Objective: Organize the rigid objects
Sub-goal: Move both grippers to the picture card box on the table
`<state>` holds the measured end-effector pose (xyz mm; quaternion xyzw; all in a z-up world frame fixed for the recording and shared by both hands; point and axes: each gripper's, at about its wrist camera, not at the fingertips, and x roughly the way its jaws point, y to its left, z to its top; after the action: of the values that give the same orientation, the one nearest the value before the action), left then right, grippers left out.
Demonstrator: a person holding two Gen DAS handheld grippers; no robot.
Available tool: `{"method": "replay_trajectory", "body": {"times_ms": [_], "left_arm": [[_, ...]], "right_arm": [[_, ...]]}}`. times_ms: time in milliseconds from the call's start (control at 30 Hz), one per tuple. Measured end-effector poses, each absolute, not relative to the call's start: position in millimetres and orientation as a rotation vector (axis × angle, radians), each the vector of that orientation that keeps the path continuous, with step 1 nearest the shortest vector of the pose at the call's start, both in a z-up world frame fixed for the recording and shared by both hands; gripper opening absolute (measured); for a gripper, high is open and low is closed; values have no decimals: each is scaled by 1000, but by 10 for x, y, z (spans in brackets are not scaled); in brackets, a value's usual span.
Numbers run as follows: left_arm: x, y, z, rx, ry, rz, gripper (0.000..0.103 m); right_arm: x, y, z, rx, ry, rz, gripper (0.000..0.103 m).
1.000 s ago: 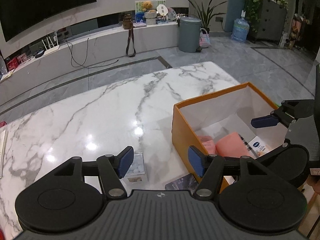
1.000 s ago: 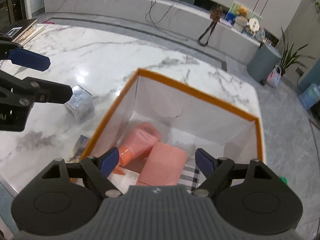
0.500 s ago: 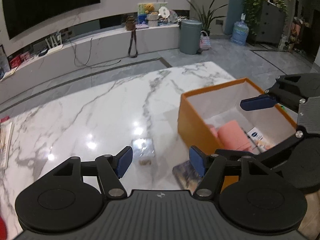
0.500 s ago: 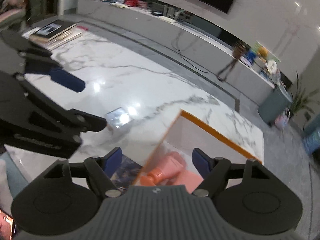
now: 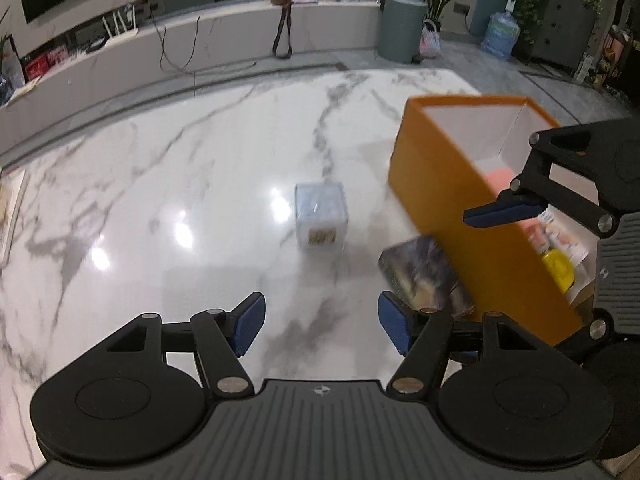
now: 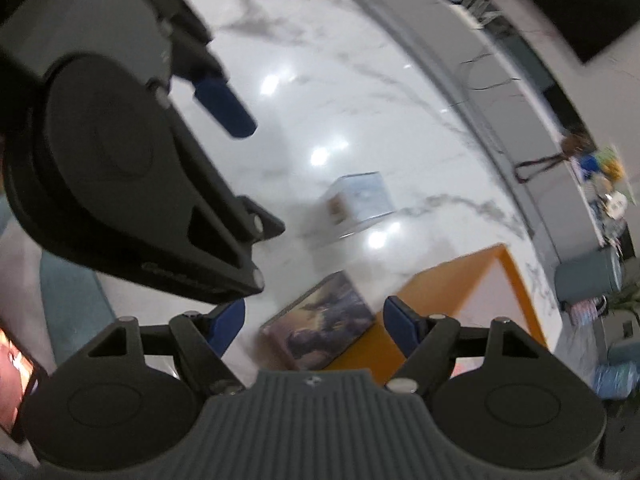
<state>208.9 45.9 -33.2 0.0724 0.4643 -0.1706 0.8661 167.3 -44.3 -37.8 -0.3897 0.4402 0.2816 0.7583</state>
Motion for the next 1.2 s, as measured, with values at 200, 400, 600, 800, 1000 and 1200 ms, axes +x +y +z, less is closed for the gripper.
{"method": "replay_trajectory", "body": {"times_ms": [200, 400, 600, 800, 1000, 1200], "left_arm": [[2073, 645, -588, 136, 1028, -358, 76], [2013, 703, -717, 129, 1046, -403, 75], [2013, 753, -738, 104, 1044, -424, 75], [2002, 755, -816, 112, 1055, -454, 75], [2043, 757, -874, 106, 1057, -470, 75], [2083, 766, -882, 85, 1057, -485, 75]], "right_arm": [[1718, -320, -617, -1017, 1031, 698, 81], [1776, -227, -843, -1188, 1105, 805, 82], [1890, -151, -1090, -1361, 1127, 877, 96], [2151, -180, -1290, -1431, 1190, 893, 97], [2369, -174, -1361, -1371, 1268, 953, 89], [2449, -132, -1374, -1347, 1285, 971, 89]]}}
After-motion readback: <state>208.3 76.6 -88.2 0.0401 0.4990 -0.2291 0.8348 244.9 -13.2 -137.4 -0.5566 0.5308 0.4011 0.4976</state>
